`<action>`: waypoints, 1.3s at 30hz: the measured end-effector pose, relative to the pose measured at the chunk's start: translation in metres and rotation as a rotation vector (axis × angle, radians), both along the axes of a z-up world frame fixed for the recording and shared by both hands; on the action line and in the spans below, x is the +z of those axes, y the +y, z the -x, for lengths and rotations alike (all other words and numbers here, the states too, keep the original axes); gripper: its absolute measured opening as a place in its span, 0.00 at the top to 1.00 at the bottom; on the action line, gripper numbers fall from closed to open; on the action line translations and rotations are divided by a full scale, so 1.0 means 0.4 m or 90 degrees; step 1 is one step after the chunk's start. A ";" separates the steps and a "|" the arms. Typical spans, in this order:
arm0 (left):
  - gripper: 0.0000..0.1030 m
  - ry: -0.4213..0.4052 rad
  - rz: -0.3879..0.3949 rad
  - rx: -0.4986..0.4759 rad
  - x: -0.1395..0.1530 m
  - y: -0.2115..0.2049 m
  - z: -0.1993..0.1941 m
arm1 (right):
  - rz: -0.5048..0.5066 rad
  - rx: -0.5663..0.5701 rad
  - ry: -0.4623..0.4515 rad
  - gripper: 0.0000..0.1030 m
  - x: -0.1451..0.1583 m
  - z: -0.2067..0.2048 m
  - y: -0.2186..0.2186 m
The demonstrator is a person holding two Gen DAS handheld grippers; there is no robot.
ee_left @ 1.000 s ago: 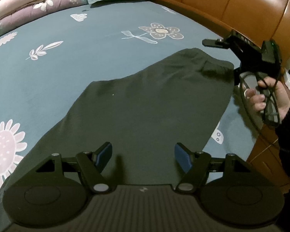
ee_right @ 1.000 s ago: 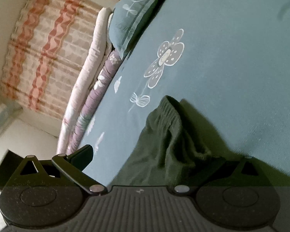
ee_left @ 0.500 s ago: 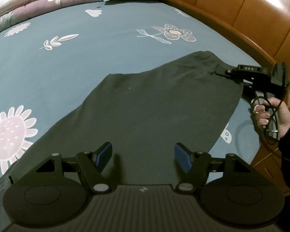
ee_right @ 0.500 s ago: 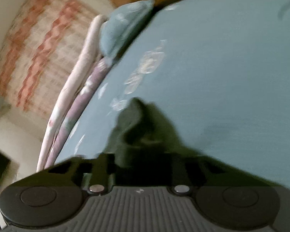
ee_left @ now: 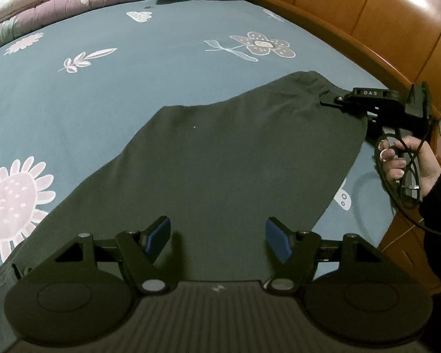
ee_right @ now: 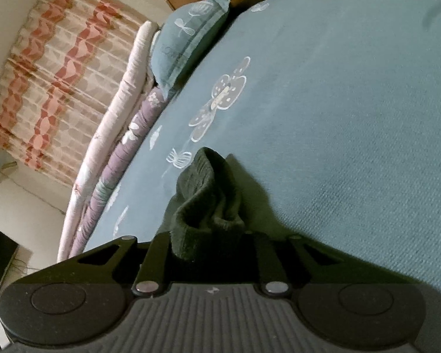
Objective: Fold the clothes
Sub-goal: 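Close the right gripper on the dark green waistband, then lift the waistband with the right gripper and fold it toward the left gripper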
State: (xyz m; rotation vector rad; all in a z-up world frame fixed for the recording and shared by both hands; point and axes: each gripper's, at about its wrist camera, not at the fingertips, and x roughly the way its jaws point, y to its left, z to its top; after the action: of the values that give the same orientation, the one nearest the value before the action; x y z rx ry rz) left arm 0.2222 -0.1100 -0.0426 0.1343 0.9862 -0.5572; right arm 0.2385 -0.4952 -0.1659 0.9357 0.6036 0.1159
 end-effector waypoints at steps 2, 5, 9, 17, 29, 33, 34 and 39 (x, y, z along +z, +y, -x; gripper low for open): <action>0.30 -0.002 0.001 0.004 0.001 0.004 0.002 | -0.009 0.004 0.006 0.87 -0.001 -0.003 -0.006; 0.30 -0.002 -0.001 0.010 0.001 0.012 0.005 | -0.008 0.012 0.010 0.87 0.002 -0.004 -0.008; 0.30 -0.012 -0.011 0.010 0.009 0.027 0.015 | 0.000 0.009 0.018 0.86 0.014 -0.005 -0.003; 0.30 -0.026 -0.017 0.026 0.026 0.086 0.036 | 0.063 0.023 0.004 0.85 0.110 -0.001 0.047; 0.29 -0.032 -0.003 -0.005 0.050 0.212 0.085 | 0.149 0.075 -0.043 0.85 0.281 0.024 0.206; 0.28 -0.033 0.011 -0.032 0.055 0.267 0.112 | 0.169 0.091 -0.060 0.85 0.324 0.040 0.283; 0.27 -0.034 0.013 -0.040 0.055 0.285 0.118 | 0.176 0.097 -0.063 0.85 0.336 0.044 0.305; 0.26 -0.048 0.019 -0.035 0.053 0.380 0.142 | 0.210 0.128 -0.081 0.85 0.393 0.060 0.426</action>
State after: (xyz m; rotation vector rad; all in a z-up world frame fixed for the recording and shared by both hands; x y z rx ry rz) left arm 0.1652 0.0421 -0.0214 0.1555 0.9030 -0.6119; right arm 0.2146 -0.3248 -0.0085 0.5429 0.5766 0.2469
